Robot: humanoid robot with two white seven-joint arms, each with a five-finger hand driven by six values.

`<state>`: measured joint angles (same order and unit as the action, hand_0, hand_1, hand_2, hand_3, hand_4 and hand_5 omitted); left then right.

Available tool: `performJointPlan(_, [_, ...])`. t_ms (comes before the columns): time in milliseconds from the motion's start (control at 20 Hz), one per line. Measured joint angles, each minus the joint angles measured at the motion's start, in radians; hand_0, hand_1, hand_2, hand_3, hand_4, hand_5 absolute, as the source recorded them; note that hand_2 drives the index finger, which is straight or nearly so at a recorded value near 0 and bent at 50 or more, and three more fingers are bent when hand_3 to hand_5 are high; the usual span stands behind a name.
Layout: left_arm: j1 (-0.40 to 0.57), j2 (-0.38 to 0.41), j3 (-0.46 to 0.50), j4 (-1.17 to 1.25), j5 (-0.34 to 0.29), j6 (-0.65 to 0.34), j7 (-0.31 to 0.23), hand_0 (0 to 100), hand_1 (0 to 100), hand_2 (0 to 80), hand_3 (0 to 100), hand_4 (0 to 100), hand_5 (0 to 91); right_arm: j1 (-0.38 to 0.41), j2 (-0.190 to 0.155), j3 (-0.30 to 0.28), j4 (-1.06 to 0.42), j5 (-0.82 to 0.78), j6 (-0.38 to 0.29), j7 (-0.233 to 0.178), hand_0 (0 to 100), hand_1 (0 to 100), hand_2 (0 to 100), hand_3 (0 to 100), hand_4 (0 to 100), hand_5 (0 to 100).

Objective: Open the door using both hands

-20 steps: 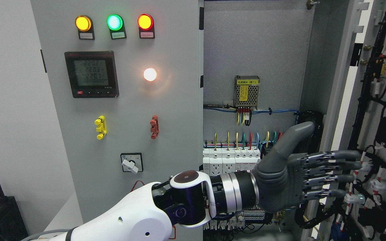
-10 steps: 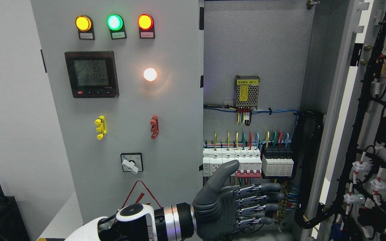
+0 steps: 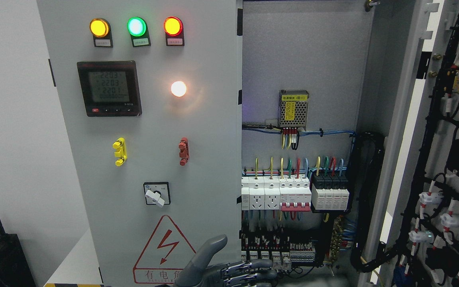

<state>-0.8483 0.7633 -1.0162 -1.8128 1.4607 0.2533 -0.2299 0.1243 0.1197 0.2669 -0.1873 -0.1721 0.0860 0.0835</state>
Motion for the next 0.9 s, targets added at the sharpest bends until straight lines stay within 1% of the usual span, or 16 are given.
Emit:
performJointPlan(150, [0.084,0.066,0.006,-0.016,-0.044,0.003,-0.001,0,0,0.0,0,4,0.0,0.000,0.000,0.000,0.000,0.000,0.000,0.002,0,0,0,0,0,0])
performJointPlan(351, [0.236,0.143,0.024,-0.030,-0.125,-0.010,-0.002,0,0,0.0,0,4,0.0,0.000,0.000,0.000,0.000,0.000,0.000,0.004,0,0,0,0,0,0])
performJointPlan(601, [0.458,0.218,0.074,-0.036,-0.239,-0.012,-0.017,0,0,0.0,0,4,0.0,0.000,0.000,0.000,0.000,0.000,0.000,0.001,0,0,0,0,0,0])
performJointPlan(901, [0.738,0.271,0.166,-0.021,-0.353,-0.031,-0.031,0,0,0.0,0,4,0.0,0.000,0.000,0.000,0.000,0.000,0.000,-0.001,0,0,0,0,0,0])
